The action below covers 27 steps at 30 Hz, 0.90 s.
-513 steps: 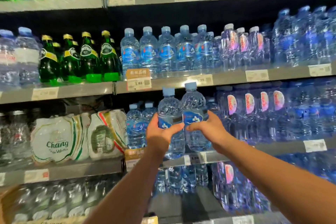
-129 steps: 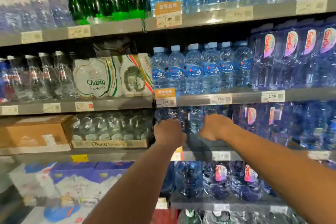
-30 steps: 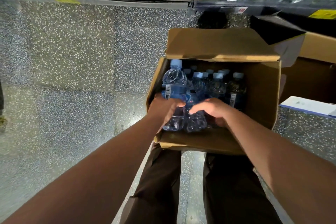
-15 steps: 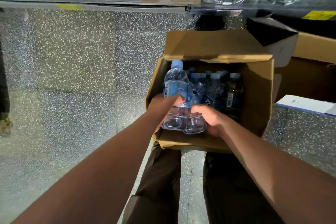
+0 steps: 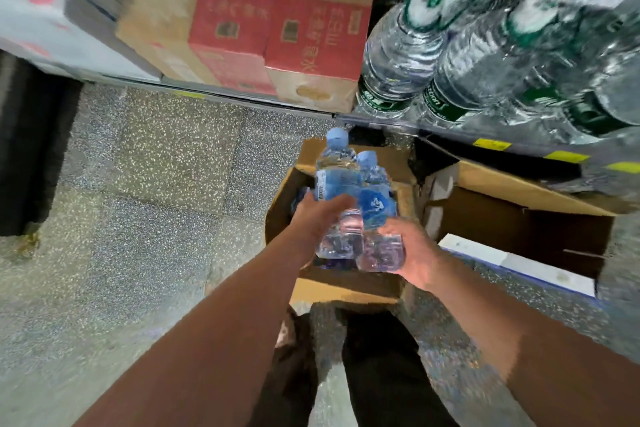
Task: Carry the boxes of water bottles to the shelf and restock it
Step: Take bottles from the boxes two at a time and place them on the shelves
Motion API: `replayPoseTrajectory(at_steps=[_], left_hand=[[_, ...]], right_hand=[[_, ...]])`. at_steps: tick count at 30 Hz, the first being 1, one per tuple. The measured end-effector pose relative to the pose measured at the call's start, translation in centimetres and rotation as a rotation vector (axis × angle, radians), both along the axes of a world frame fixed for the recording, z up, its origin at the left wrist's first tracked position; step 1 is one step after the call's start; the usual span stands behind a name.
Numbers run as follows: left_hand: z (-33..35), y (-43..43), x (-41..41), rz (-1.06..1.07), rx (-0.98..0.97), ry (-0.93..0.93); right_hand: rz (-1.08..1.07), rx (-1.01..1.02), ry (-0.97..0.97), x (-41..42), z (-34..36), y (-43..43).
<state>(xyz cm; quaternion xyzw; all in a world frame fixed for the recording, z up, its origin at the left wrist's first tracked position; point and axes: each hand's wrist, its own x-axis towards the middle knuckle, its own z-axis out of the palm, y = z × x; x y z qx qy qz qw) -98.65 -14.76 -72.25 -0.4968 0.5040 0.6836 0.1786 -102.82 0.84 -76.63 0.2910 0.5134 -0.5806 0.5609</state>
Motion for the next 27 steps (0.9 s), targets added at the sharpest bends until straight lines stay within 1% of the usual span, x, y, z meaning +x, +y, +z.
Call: replayPoseTrajectory(at_steps=[2, 5, 9, 12, 15, 18, 20, 22, 24, 26, 27], left_hand=[[2.1, 0.2, -0.4, -0.009, -0.015, 0.052], [4.9, -0.3, -0.5, -0.036, 0.013, 0.133], [10.3, -1.4, -0.5, -0.1, 0.045, 0.186], [15.3, -2.7, -0.4, -0.087, 0.025, 0.244], [19.6, -4.0, -0.3, -0.116, -0.08, 0.372], [24.6, -4.3, 0.1, -0.132, -0.075, 0.5], [28.2, -4.3, 0.3, -0.115, -0.037, 0.541], [31.9, -4.3, 0.4, -0.146, -0.008, 0.574], [35.5, -4.3, 0.5, -0.192, 0.051, 0.614], [38.8, -4.2, 0.7, -0.187, 0.046, 0.675], [40.1, -4.0, 0.9, -0.2, 0.032, 0.721]], right_hand=[[-0.005, 0.007, 0.057, -0.7, 2.1, 0.1], [-0.004, -0.052, 0.133, -1.2, 5.5, 0.1], [0.064, -0.13, 0.309, -1.4, 11.5, -0.4], [0.005, -0.128, 0.341, -1.8, 16.6, -1.4], [-0.043, -0.173, 0.406, -2.1, 21.9, -2.4], [-0.036, -0.239, 0.495, -1.6, 27.6, -3.2], [-0.077, -0.229, 0.583, -1.1, 31.0, -3.0], [-0.054, -0.234, 0.67, -0.7, 34.1, -2.9], [-0.048, -0.166, 0.726, 0.1, 38.0, -2.9], [-0.075, -0.141, 0.788, 0.2, 41.1, -2.7], [-0.049, -0.126, 0.814, 0.3, 42.3, -2.6]])
